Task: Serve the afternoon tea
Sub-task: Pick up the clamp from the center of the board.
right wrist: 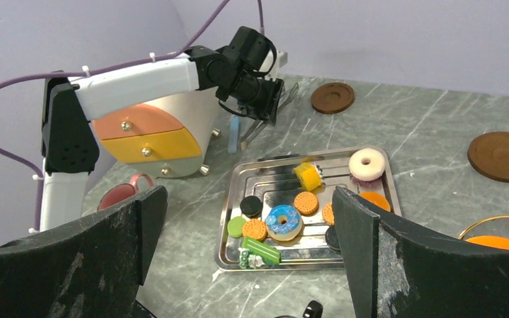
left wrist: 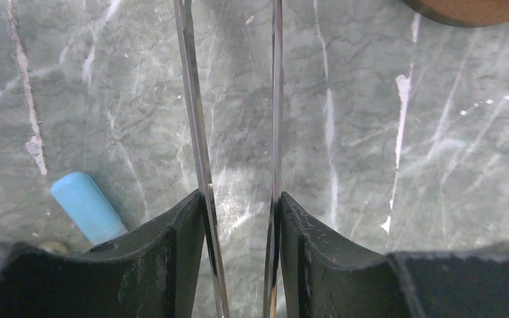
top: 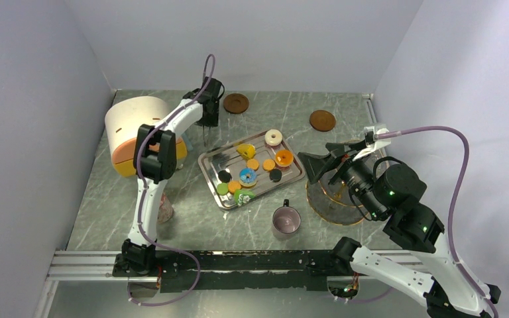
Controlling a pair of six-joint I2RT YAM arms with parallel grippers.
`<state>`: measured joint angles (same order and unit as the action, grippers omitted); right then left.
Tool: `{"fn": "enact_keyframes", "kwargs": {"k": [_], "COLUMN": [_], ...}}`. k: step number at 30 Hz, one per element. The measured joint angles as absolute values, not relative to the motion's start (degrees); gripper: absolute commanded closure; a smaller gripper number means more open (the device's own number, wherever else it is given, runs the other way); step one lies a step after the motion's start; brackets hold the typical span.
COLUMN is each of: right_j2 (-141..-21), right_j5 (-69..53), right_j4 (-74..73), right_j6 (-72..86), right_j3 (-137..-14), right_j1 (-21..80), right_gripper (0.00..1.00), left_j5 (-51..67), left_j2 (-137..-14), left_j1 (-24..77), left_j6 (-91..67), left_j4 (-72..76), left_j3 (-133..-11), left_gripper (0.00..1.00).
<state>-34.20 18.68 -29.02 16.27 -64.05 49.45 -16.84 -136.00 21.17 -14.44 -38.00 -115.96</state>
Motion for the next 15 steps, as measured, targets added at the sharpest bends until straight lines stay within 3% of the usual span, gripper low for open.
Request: {"fn": "enact_keyframes", "kwargs": {"k": [15], "right_j2": [-34.11], "right_j5": [17.96], "right_j4": [-29.02], "right_j6": [17.17], "right_j3": [-64.05], "right_j1": [49.45], "right_gripper": [0.00], "left_j5": [-6.13], "left_j2": [-118.61], "left_j1": [21.37], "left_j6": [-11.20], "left_j4": [-42.50], "left_j3": [-112.25], "left_gripper": [0.54]}}
